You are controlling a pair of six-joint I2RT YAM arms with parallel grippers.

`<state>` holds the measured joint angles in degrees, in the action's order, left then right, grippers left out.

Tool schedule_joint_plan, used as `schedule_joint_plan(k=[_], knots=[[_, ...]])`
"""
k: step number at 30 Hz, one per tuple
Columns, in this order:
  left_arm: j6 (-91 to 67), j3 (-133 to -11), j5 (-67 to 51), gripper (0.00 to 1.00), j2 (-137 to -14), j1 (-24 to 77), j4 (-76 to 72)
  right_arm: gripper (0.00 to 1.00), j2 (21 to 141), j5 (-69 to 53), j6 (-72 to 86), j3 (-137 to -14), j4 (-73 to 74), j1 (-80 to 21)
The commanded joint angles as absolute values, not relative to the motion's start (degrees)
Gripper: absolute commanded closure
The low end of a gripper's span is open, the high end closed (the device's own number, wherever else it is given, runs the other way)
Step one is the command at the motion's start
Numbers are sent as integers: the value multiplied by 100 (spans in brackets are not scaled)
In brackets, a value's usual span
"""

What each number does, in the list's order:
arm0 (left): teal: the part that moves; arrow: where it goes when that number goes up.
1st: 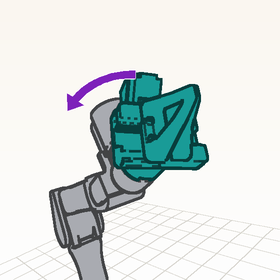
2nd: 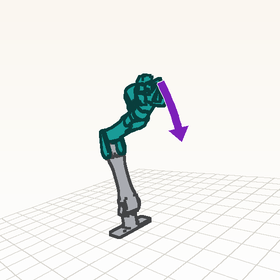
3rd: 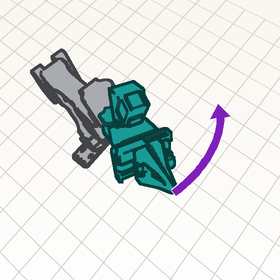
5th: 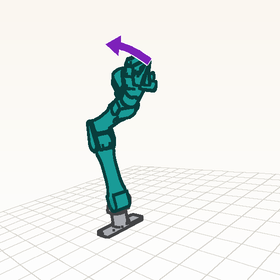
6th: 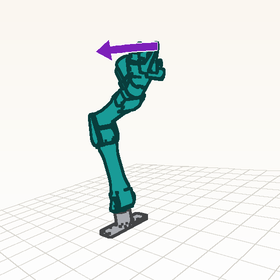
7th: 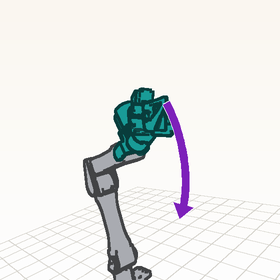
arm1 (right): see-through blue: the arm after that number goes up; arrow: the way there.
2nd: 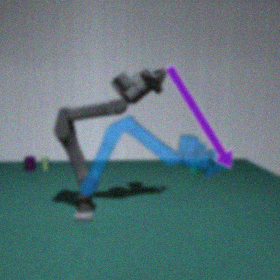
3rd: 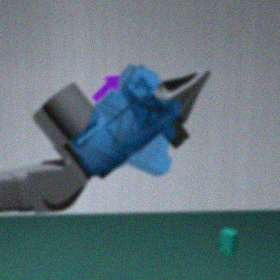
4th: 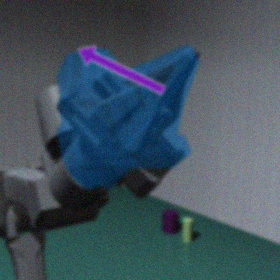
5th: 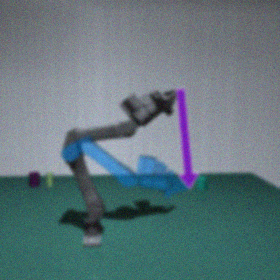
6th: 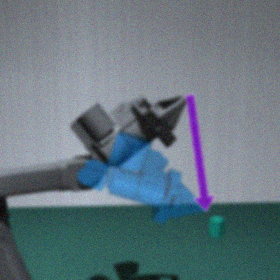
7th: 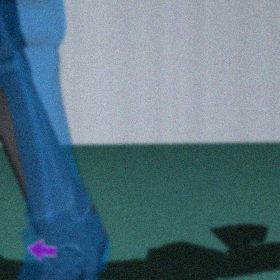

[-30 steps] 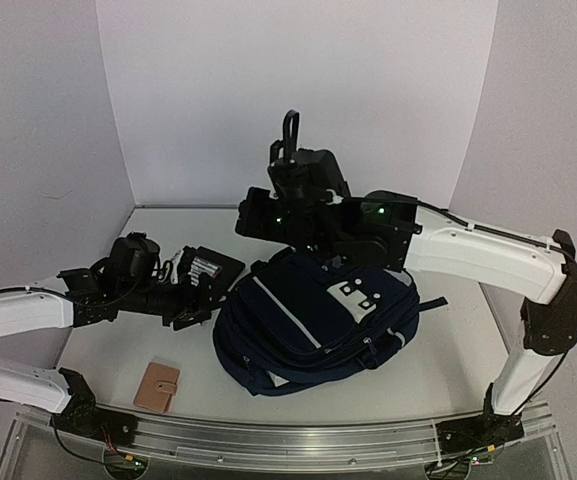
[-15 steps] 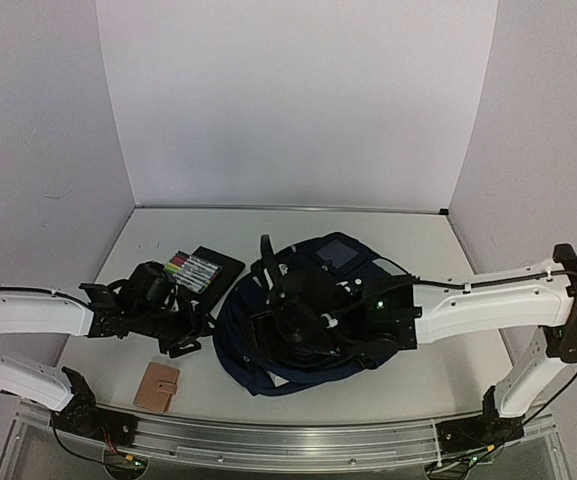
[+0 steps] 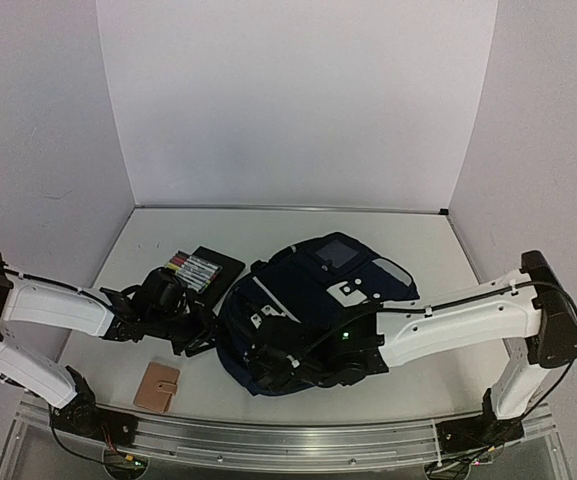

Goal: Pack the student bag
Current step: Zip the student bag at the center of the board.

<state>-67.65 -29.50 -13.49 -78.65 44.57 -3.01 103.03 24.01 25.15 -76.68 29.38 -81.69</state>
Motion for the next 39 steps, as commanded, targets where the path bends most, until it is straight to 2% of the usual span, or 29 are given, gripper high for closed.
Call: schedule_joint_plan(k=[1, 3, 5, 6, 8, 10, 11, 13, 18, 20, 28, 35, 37, 39], knots=[[-6760, -3018, -1282, 48, -7887, 4397, -624, 24, 10731, 2865, 2072, -8019, 3274, -8183], [-6723, -3015, -1292, 48, -7854, 4367, -599, 29, 10918, 3090, 2024, -8153, 3292, -8183], [-6689, -3006, -1320, 48, -7810, 4297, -583, 41, 11083, 3246, 2023, -8308, 3342, -8183], [-6664, -3003, -1342, 49, -7787, 4237, -575, 50, 11130, 3280, 2035, -8396, 3354, -8183], [-6579, -3018, -1391, 49, -7683, 4107, -519, 82, 11196, 3368, 2133, -8549, 3371, -8183], [-6352, -3084, -1423, 49, -7492, 3988, -440, 98, 11191, 3433, 2276, -8772, 3384, -8148], [-6141, -3144, -1416, 47, -7318, 3948, -387, 100, 11157, 3453, 2394, -8934, 3412, -8090], [-5660, -3360, -1320, 41, -6983, 3929, -62, 100, 11036, 3393, 2618, -9310, 3451, -7875], [-4588, -3974, -935, 17, -6216, 3929, 1011, 100, 10845, 3004, 2975, -10532, 3445, -7093], [-4344, -4046, -1021, 10, -6021, 3935, 1132, 100, 10940, 2935, 2979, -11050, 3459, -6924], [-4271, -3662, -2094, 1, -5731, 4044, 271, 100, 11222, 2640, 3155, -12292, 3472, -6627], [-4270, -3839, -2289, 0, -6394, 4222, -417, 100, 11041, 2634, 3357, -12269, 3470, -6627], [-4259, -3951, -2177, 9, -6551, 4251, -447, 100, 10938, 2673, 3402, -12203, 3461, -6627], [-4240, -4060, -2182, 34, -6695, 4257, -448, 100, 10846, 2776, 3438, -12119, 3463, -6627]])
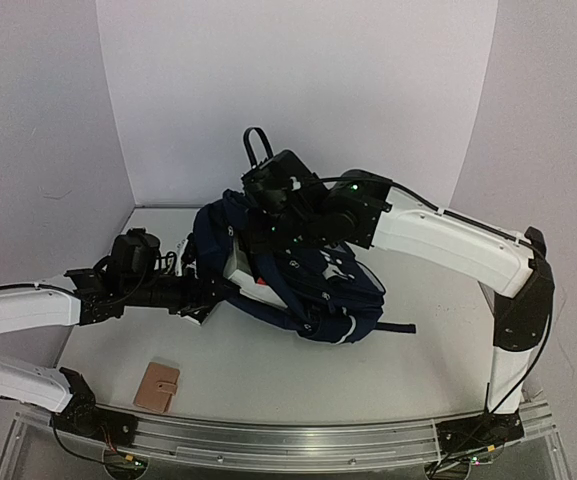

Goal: Pack the student bag
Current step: Zip the student bag at the center of the board.

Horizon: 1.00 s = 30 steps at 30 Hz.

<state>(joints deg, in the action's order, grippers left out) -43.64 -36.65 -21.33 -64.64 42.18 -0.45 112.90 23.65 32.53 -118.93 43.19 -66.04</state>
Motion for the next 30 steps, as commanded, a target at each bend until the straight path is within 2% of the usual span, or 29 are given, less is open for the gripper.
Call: schedule_joint_plan(k=[1, 3, 5, 14, 16, 22, 30], knots=[[-4226, -4116, -2248, 46, -6740, 4261, -451, 100, 10801, 2840, 3453, -12068, 3463, -6625], [-4182, -4194, -2431, 59, -6735, 4299, -498, 100, 10735, 3002, 3462, -11921, 3464, -6609], [-4111, -4266, -2591, 68, -6645, 4335, -505, 100, 10675, 3114, 3477, -11711, 3471, -6533], [-3335, -5331, -3423, 89, -6167, 4350, 695, 100, 10503, 3097, 3763, -10510, 3404, -5707], [-3240, -5525, -3677, 98, -6236, 4350, 788, 100, 10488, 3086, 3799, -10379, 3371, -5622], [-3163, -5819, -4024, 100, -6385, 4350, 328, 100, 10300, 3091, 3766, -10203, 3298, -5545], [-3157, -7086, -5266, 100, -7174, 4345, -205, 100, 10552, 3015, 3639, -9699, 3237, -5321]])
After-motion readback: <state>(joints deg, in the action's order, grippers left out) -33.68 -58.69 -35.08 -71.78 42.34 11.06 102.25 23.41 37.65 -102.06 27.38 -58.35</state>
